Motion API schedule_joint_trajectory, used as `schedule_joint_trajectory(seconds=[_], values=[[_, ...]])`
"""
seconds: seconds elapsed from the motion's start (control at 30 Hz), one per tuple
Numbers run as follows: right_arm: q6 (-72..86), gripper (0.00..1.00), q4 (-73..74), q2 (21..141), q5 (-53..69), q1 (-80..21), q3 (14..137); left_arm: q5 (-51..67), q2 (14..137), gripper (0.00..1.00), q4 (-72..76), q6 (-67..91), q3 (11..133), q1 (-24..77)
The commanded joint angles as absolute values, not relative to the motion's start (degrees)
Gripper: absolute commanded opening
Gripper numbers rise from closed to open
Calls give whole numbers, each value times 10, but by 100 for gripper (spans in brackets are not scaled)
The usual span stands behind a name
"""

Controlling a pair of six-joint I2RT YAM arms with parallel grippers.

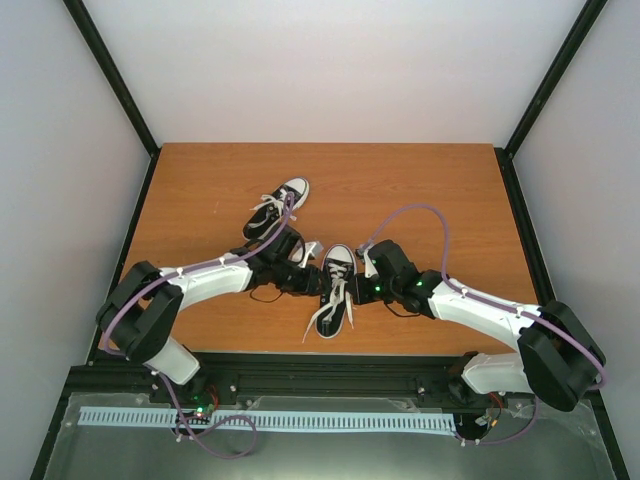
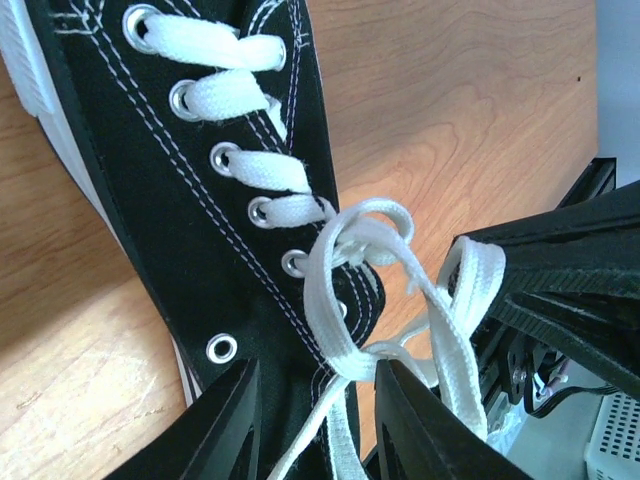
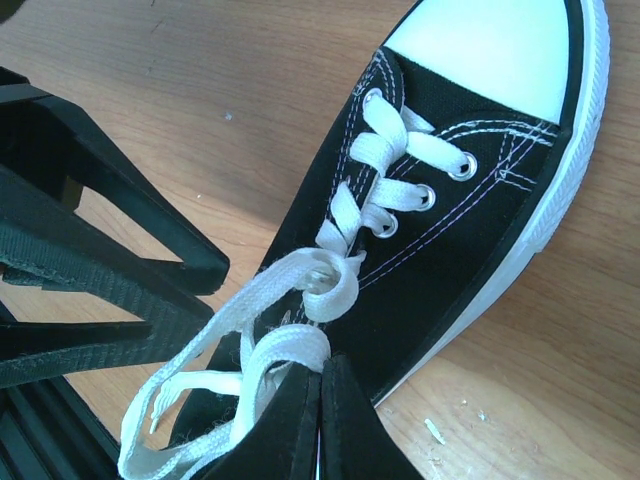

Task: Tie the shoes
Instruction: Wrap the shoelace around the shoelace.

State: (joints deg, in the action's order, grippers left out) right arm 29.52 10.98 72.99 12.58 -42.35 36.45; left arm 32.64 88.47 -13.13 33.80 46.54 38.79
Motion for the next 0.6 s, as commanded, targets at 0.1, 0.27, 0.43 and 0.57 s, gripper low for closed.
schedule_joint_trajectory(seconds=[0.1,0.27,0.43,0.57], values=[[297,3,103,718,118,-420,355,363,916,30,-101,341,492,387],[297,3,103,718,118,-420,358,373,928,27,-97,338,491,388],[299,3,101,720,118,-420,357,388,939,27,-87,343,488,388],[299,3,99,721,118,-420,357,406,951,22,-66,356,482,388]])
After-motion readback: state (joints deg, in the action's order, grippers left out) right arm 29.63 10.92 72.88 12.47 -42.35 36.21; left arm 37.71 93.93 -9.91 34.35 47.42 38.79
